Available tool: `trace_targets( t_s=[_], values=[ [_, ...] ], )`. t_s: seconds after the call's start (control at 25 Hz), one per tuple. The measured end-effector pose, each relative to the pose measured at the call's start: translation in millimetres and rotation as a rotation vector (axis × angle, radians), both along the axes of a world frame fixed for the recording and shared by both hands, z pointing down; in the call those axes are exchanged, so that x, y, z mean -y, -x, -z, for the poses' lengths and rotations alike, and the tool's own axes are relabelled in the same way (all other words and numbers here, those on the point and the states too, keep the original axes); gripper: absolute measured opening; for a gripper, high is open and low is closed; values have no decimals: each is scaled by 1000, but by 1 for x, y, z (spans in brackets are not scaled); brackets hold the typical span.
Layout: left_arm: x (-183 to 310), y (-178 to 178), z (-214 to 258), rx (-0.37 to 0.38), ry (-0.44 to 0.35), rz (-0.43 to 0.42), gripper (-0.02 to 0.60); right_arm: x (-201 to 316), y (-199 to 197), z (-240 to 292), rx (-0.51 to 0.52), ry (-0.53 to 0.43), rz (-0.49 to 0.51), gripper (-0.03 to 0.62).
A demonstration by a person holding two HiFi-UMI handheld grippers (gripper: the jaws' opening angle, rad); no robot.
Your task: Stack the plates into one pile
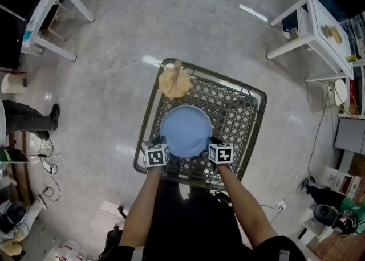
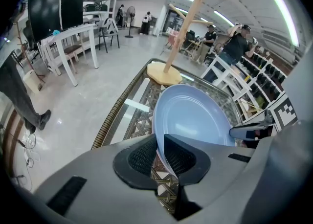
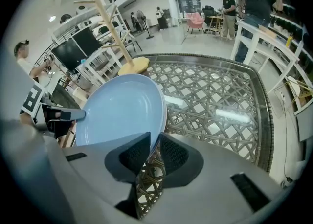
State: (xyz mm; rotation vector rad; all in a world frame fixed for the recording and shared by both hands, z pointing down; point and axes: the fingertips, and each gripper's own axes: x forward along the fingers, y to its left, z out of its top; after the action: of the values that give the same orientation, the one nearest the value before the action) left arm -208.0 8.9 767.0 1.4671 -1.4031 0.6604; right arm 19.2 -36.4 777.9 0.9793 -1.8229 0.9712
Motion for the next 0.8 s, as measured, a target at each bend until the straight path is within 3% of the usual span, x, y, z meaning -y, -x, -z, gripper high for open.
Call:
trace_targets(
  t_s=[0.32, 0.8],
  values=[
    [2, -8, 3, -13, 3, -5, 166, -2, -6, 3, 0, -17, 7, 94],
    [-1, 2, 25, 27, -34, 44, 193, -5, -8, 27, 26, -58, 30, 95]
  ],
)
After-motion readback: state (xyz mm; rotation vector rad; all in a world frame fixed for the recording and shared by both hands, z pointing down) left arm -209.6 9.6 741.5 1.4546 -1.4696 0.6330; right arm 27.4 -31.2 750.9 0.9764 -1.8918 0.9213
